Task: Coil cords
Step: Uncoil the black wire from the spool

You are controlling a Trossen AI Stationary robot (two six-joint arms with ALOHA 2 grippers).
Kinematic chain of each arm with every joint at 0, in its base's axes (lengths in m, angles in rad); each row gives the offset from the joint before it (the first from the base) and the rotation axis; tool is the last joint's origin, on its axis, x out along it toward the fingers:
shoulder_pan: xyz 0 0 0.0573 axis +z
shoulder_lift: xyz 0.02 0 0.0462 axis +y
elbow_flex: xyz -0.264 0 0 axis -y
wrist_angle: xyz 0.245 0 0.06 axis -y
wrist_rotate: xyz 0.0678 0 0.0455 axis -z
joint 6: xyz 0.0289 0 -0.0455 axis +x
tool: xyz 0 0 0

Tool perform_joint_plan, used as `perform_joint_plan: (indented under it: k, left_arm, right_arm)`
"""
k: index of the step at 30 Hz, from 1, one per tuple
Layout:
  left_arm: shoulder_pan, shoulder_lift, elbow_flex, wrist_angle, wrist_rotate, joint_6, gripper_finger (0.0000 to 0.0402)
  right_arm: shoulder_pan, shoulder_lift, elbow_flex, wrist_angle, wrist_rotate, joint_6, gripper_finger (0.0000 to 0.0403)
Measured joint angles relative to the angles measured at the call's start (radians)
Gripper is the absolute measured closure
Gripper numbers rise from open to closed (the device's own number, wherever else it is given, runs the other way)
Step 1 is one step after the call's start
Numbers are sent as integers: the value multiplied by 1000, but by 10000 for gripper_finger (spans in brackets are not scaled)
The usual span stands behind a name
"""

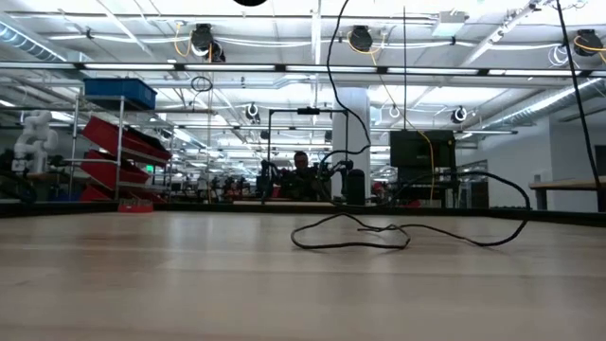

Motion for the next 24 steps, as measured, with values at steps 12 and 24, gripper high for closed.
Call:
perform_joint_plan:
  k: [12,24]
  left_arm:
    - [0,8,0,31,67,8,402]
    - [0,61,0,204,191,180,402]
  right_arm:
    - [-106,1,124,133,-105,-224,403]
    - [-252,115,124,327,-406,-239,403]
